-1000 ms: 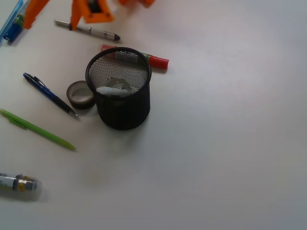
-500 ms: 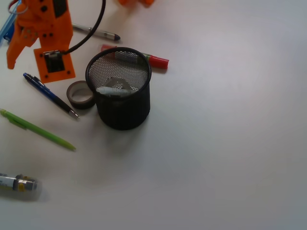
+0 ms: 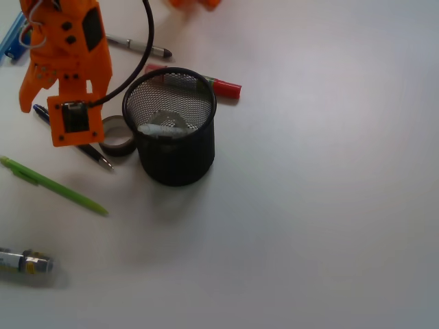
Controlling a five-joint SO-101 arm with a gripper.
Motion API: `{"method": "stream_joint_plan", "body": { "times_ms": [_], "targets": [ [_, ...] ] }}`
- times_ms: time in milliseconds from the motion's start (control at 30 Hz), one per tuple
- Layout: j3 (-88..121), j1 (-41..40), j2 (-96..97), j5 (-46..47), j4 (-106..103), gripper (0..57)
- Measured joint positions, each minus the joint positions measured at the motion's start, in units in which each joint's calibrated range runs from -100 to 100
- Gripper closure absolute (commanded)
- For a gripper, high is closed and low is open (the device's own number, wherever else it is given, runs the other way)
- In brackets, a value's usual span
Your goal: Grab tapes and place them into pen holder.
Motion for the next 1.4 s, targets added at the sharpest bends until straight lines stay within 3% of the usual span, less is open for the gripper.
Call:
{"method": "stream_joint_plan", "body": {
  "times_ms": [467,533,700,800,1400],
  "targets": [
    [-3.32,-3.26,8.62,-9.62,-0.86,19.8],
    [-3.32,-3.63,9.23,-10.01,-1.04,23.5],
    [-3.32,-3.63,10.28,-10.16,-3.20,39.9],
    [-3.32,-3.48,10.28,-10.16,-4.06,44.9],
    [-3.32,0.52,12.11,-8.25,-4.23,45.4]
  ]
}}
